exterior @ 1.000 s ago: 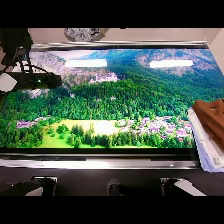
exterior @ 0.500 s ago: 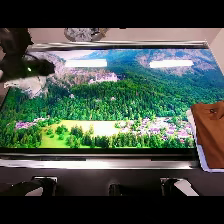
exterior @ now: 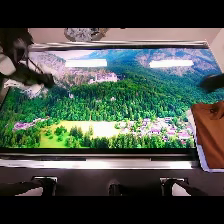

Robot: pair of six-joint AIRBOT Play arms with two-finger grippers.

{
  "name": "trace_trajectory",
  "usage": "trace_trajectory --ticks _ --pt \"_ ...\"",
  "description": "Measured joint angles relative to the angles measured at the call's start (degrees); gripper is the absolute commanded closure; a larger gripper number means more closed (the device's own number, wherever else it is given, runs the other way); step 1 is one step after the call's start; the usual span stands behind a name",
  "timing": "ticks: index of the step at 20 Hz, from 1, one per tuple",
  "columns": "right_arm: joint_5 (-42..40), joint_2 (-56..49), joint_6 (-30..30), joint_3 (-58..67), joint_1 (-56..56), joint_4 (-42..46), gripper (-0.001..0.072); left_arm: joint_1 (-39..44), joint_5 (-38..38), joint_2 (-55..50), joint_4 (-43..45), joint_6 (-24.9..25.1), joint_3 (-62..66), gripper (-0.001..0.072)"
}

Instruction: Fold the shirts.

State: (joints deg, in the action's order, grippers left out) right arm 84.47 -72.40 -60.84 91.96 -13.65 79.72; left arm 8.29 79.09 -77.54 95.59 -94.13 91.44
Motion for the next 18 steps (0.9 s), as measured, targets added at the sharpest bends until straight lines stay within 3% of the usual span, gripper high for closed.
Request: trace_trajectory --ticks 6,18 --pt "0.90 -1.73 -3.13 -12.35 10.43 1.05 0.0101 0.02 -1.20 7.39 -2.47 -2.10 -17.90 0.0104" --pt "1.51 -1.99 -4.33 -14.80 12.31 2.19 0.0101 0.02 -1.64 8.96 -3.04 -2.38 -21.75 0.0104"
